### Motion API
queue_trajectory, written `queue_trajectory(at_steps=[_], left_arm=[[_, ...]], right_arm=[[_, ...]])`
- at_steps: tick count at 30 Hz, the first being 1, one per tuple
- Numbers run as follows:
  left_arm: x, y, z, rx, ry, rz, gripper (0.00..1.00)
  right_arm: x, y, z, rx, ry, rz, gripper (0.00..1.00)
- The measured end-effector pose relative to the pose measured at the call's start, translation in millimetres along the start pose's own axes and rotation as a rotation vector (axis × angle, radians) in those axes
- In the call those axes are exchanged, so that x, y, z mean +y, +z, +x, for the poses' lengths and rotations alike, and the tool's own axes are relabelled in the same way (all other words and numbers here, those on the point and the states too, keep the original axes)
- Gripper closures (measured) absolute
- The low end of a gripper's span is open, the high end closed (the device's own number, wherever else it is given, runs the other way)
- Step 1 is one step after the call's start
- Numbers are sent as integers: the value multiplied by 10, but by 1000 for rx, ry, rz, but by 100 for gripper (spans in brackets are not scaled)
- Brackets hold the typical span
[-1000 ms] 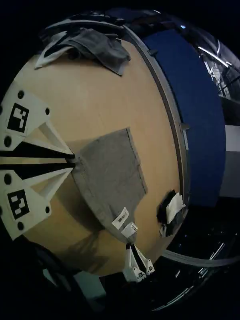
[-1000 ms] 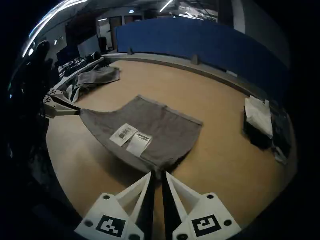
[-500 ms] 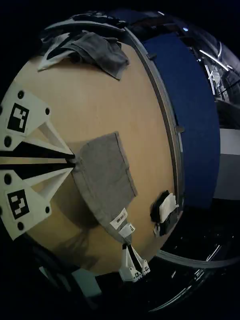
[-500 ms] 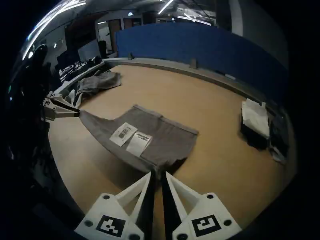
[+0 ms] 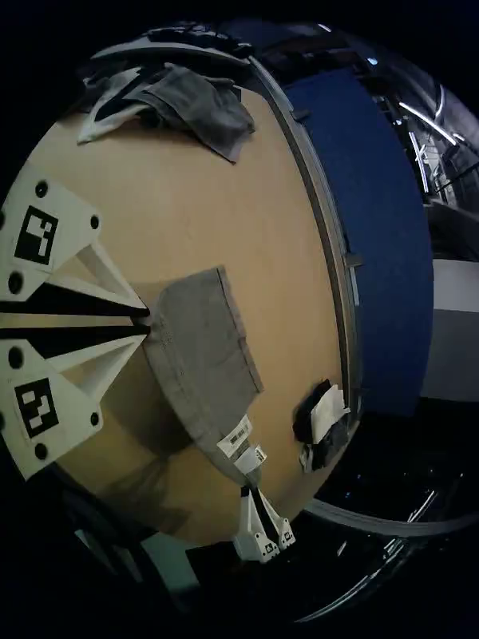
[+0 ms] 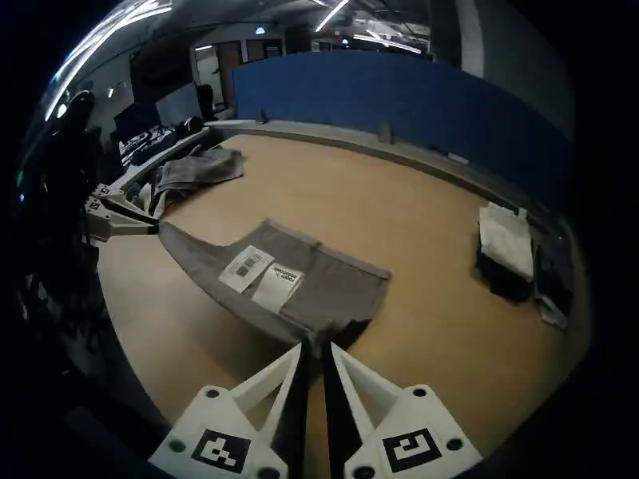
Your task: Fold towel
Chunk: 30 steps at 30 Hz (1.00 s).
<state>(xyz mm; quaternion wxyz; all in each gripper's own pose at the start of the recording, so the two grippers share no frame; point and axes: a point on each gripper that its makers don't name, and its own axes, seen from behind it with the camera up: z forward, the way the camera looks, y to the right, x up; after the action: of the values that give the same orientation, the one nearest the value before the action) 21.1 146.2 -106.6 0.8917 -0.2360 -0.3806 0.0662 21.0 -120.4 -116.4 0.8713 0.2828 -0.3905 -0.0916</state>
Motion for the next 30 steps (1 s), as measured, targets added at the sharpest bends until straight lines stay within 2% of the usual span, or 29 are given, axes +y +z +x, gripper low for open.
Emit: queue_trajectory(at_steps=[8, 14, 20, 30], left_arm=[[-11, 23, 15, -7, -8, 3, 93], [-56, 85, 65, -16, -23, 11, 93], [-130, 246, 138, -31, -36, 25, 93], [-310, 642, 339, -47, -48, 37, 93]], right_arm=[[15, 5, -17, -1, 7, -1, 89], [72, 89, 26, -2, 6, -10, 89], [177, 236, 110, -12, 9, -19, 90], [430, 545, 230, -48, 31, -33, 90]])
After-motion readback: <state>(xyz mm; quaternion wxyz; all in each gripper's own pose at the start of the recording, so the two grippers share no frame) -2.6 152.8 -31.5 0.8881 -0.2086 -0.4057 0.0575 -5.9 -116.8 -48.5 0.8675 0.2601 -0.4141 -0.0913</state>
